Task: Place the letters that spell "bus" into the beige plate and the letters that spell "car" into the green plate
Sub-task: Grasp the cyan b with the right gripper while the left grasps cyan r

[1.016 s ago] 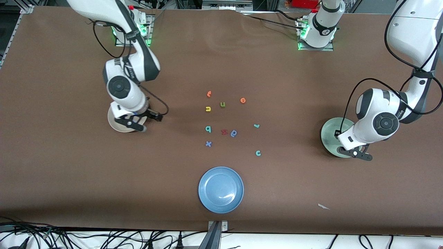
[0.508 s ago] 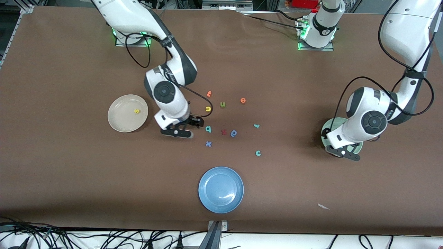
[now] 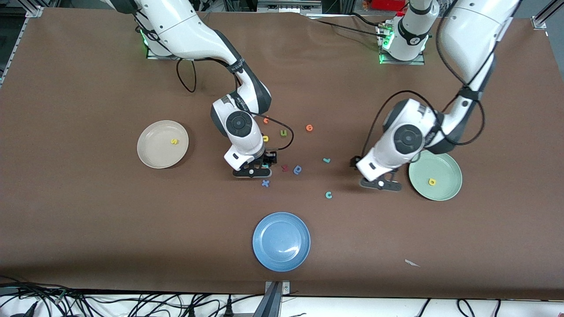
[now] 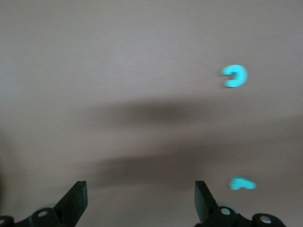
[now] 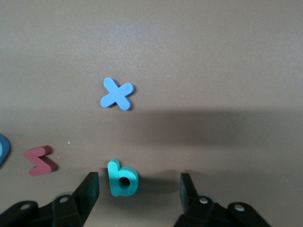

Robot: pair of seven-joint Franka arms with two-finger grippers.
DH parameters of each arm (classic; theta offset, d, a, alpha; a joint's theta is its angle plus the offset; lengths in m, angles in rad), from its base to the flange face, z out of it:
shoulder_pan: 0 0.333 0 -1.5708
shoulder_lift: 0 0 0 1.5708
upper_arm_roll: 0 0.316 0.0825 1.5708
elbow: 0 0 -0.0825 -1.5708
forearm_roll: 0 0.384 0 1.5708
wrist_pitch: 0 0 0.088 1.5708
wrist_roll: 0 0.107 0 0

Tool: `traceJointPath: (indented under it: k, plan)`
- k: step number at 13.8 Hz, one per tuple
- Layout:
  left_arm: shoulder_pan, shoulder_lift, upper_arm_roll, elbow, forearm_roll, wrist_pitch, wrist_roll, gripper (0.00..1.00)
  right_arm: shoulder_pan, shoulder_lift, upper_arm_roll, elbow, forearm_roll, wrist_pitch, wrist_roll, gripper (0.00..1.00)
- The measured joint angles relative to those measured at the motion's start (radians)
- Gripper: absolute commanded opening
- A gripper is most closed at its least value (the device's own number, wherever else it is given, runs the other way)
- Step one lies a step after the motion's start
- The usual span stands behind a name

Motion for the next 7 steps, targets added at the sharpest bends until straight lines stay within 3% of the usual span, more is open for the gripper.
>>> traceJointPath:
  k: [2,4,5,7]
  plan:
    - [-0.038,0.022,0.000,0.000,-0.001,0.046,-0.080,0.98,0.004,0.003,0.000,0.000,0.000,0.002,0.003,0.55]
    - [-0.077,0.050,-0.001,-0.002,-0.001,0.101,-0.158,0.98,0.008,0.007,0.000,0.000,0.000,0.015,0.003,0.41]
    - [-0.098,0.065,0.000,-0.005,-0.001,0.130,-0.192,0.96,0.010,0.008,0.000,0.000,0.000,0.019,0.004,0.24]
    - [-0.129,0.088,0.000,-0.012,-0.001,0.165,-0.241,0.92,0.011,0.008,0.000,0.003,0.000,0.019,0.004,0.07]
